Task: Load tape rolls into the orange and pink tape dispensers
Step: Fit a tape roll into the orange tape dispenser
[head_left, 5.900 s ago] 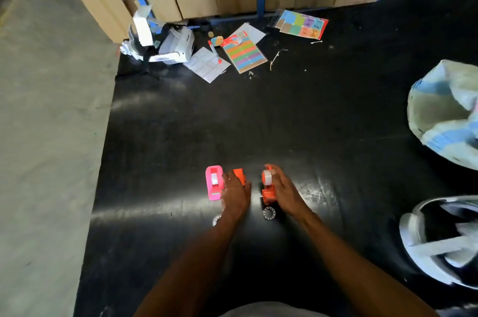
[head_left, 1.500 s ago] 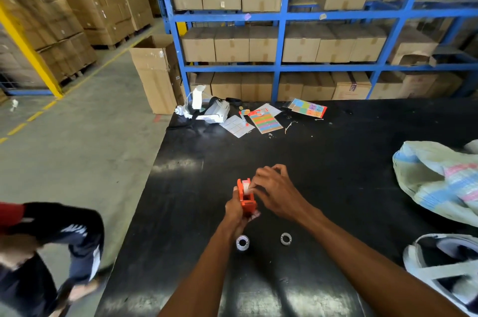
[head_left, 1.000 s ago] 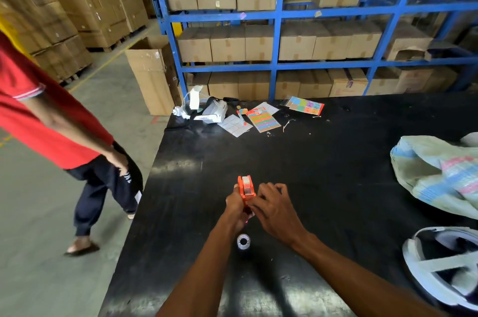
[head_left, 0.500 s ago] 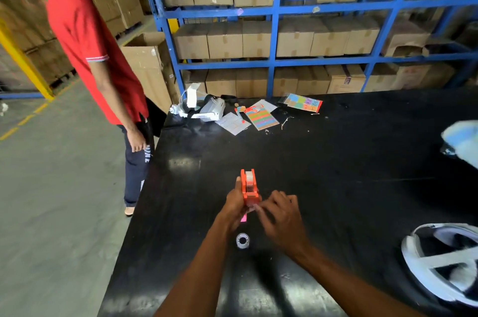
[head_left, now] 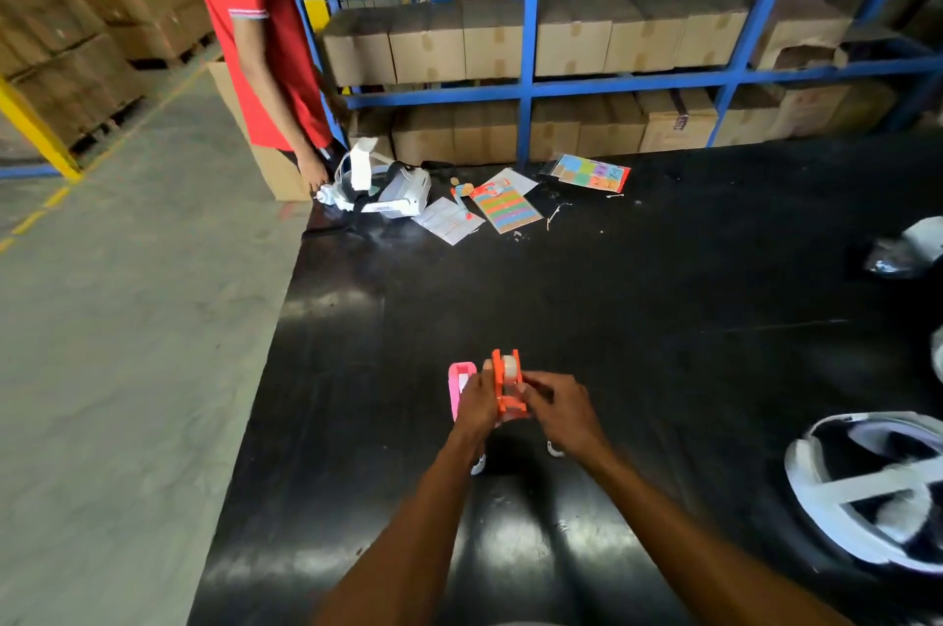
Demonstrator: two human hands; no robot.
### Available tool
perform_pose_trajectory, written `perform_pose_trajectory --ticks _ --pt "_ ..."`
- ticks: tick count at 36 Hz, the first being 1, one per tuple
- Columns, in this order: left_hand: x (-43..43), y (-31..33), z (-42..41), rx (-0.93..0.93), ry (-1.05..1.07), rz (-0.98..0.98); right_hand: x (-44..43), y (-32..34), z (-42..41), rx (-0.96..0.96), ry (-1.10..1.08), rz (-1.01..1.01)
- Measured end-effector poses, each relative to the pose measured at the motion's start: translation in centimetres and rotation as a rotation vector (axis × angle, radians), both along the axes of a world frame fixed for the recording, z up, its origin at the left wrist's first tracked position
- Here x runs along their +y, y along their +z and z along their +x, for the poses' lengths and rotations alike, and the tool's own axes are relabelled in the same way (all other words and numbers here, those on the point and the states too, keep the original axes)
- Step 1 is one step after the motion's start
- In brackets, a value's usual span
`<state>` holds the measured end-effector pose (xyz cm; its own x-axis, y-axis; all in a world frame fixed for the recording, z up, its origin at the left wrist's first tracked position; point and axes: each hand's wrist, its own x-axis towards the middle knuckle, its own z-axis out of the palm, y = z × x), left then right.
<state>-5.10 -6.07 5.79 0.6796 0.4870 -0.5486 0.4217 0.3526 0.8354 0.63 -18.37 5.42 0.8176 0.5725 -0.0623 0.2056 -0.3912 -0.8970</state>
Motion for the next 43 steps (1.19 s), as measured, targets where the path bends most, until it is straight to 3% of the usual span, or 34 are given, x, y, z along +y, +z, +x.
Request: perform_pose_trajectory --ticks 4,7,10,13,22,30,43 --pt "-0.9 -1.8 0.4 0.092 0.079 0.214 -0.6 -1.3 0.0 0.018 -0.016 -0.027" --pt "-0.8 -2.6 0.9 0.183 -0.024 0.366 -1.0 -2.4 0.3 0.032 -0.039 -0.047" --pt "-0.9 -2.6 1.2 0.193 -0.067 0.311 -1.3 -4.5 1.6 0.071 -0.05 -0.055" --pt "-0.9 -4.5 1.9 0.203 -0.127 0.441 -1.2 -6.0 2.7 0.074 -0.045 -0.079" --pt "-0.3 -7.1 4.4 0.181 -0.207 0.33 0.2 -9.0 6.2 0.092 -0.037 -0.225" --pt "0.0 -9.2 6.0 0.137 -0.246 0.359 1.9 -11.1 7.8 0.096 -0.028 -0.334" --pt "0.0 -11.1 6.9 0.107 -0.243 0.457 2.6 -13.7 8.9 0.194 -0.108 -0.292"
